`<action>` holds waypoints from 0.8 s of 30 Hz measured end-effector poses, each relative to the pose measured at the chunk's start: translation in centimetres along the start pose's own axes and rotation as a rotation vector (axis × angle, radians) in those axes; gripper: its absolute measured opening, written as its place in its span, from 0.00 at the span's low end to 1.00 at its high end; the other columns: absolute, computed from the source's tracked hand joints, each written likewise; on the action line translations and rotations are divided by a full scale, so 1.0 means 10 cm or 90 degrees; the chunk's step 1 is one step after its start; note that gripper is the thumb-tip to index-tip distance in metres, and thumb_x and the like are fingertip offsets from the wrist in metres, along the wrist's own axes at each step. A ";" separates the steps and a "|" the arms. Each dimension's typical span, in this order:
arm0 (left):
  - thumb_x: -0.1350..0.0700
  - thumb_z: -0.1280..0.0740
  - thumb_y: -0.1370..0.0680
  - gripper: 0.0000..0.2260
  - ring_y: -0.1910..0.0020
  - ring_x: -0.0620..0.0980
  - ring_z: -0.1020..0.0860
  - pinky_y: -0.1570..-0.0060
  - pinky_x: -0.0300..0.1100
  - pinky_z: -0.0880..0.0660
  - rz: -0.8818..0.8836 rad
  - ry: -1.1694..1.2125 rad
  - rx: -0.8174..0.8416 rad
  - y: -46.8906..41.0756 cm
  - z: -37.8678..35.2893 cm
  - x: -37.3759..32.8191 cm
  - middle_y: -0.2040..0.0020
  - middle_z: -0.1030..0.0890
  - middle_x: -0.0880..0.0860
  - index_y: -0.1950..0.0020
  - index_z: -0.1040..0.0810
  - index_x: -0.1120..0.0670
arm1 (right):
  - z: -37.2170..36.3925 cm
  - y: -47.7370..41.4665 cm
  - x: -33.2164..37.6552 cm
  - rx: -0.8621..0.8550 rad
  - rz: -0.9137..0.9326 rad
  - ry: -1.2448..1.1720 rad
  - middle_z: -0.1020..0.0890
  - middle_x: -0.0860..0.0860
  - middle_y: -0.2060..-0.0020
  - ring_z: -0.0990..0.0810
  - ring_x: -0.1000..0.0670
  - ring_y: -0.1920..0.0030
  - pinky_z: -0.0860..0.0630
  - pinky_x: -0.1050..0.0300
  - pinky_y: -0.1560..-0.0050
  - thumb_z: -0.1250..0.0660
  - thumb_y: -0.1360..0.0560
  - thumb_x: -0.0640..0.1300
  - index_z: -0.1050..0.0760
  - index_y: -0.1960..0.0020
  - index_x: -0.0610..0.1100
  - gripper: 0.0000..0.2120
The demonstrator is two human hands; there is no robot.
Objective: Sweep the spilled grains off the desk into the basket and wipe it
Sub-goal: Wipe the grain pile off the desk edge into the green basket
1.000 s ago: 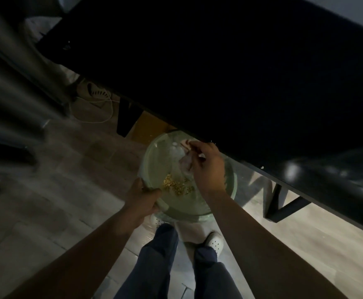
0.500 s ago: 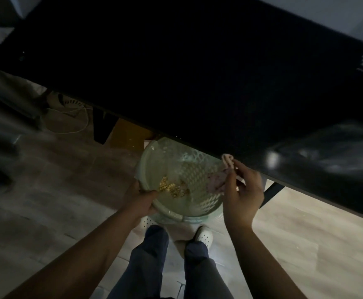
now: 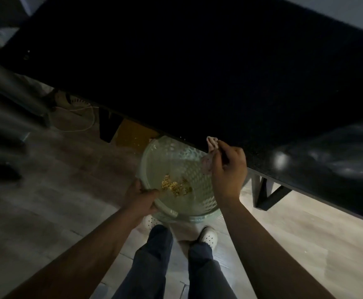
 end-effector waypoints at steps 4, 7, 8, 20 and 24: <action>0.68 0.33 0.26 0.22 0.45 0.56 0.23 0.62 0.47 0.21 -0.009 0.018 -0.011 -0.04 0.15 -0.07 0.41 0.24 0.56 0.35 0.30 0.54 | -0.33 0.00 0.18 0.043 0.022 -0.031 0.26 0.52 0.53 0.25 0.61 0.55 0.29 0.71 0.56 0.36 0.22 0.40 0.22 0.38 0.44 0.13; 0.68 0.33 0.26 0.21 0.44 0.58 0.23 0.62 0.48 0.21 -0.008 0.018 -0.028 -0.10 0.26 -0.10 0.41 0.24 0.57 0.35 0.30 0.55 | -0.57 -0.02 0.32 0.072 0.050 -0.059 0.26 0.50 0.53 0.25 0.58 0.56 0.28 0.68 0.56 0.36 0.22 0.40 0.22 0.38 0.42 0.14; 0.68 0.32 0.26 0.21 0.44 0.58 0.23 0.63 0.48 0.20 -0.007 0.017 -0.031 -0.12 0.29 -0.10 0.41 0.24 0.57 0.35 0.30 0.55 | -0.64 -0.03 0.36 0.080 0.064 -0.057 0.26 0.50 0.53 0.25 0.58 0.56 0.27 0.67 0.56 0.36 0.22 0.40 0.22 0.38 0.42 0.14; 0.68 0.32 0.28 0.22 0.43 0.58 0.23 0.65 0.46 0.19 0.005 0.057 -0.028 -0.30 0.50 -0.19 0.41 0.23 0.57 0.36 0.29 0.54 | -1.05 -0.02 0.55 0.186 0.227 -0.011 0.27 0.50 0.56 0.26 0.52 0.57 0.29 0.63 0.57 0.35 0.24 0.38 0.22 0.40 0.39 0.13; 0.66 0.29 0.29 0.25 0.43 0.59 0.23 0.61 0.50 0.19 0.000 0.027 -0.027 -0.34 0.56 -0.22 0.39 0.24 0.57 0.34 0.29 0.53 | -1.21 0.02 0.57 0.309 0.337 0.035 0.24 0.46 0.57 0.24 0.48 0.57 0.26 0.58 0.57 0.33 0.26 0.36 0.20 0.43 0.38 0.12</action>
Point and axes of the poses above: each hand's wrist, its own y-axis away from the middle knuckle, its own z-axis out of the back of the hand, x = y × z, the point moved 4 cm from there along -y, towards the middle knuckle
